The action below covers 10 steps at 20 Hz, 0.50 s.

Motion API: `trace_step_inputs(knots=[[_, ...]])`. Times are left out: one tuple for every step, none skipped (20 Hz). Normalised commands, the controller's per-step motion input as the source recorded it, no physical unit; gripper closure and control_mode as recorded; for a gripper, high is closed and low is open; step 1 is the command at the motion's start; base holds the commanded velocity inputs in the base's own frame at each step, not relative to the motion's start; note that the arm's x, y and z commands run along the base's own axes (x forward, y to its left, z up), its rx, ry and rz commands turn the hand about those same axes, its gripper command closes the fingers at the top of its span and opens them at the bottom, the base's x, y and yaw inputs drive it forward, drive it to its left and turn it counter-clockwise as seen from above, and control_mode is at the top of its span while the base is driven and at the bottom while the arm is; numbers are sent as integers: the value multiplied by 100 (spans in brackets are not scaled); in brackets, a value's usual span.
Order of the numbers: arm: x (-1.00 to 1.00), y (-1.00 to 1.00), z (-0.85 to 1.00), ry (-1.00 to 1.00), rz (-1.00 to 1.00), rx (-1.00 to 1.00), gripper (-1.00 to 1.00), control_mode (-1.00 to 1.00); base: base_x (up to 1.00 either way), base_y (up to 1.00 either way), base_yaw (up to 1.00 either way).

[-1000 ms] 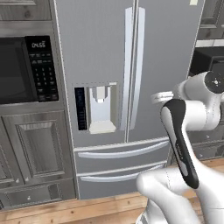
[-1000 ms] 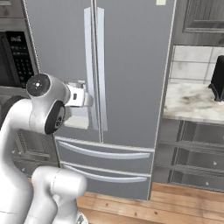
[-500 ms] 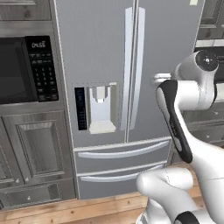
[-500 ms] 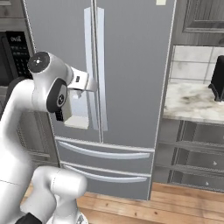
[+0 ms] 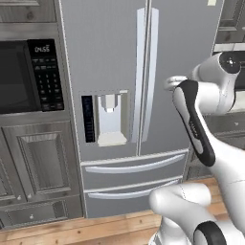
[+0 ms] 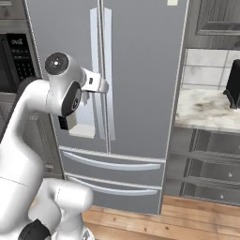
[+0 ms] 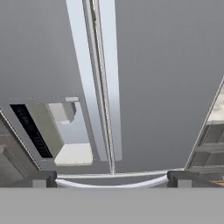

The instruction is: Take the donut and cake from the fridge and place them on the empty tray on the dining counter.

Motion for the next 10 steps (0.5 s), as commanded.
trace_step_inputs(knots=[[43, 0, 0, -1, 7, 3, -100, -100, 0, 0, 0], [44, 0, 0, -1, 4, 3, -100, -100, 0, 0, 0], [44, 0, 0, 0, 2, 2, -100, -100, 0, 0, 0], [49, 0, 0, 0, 0, 1, -100, -100, 0, 0, 0], [51, 2, 0, -1, 0, 0, -100, -100, 0, 0, 0], [49, 0, 0, 0, 0, 0, -100, -100, 0, 0, 0], [49, 0, 0, 0, 0, 0, -100, -100, 0, 0, 0], [45, 0, 0, 0, 0, 0, -100, -100, 0, 0, 0], [44, 0, 0, 0, 0, 0, -100, -100, 0, 0, 0], [45, 0, 0, 0, 0, 0, -100, -100, 0, 0, 0]])
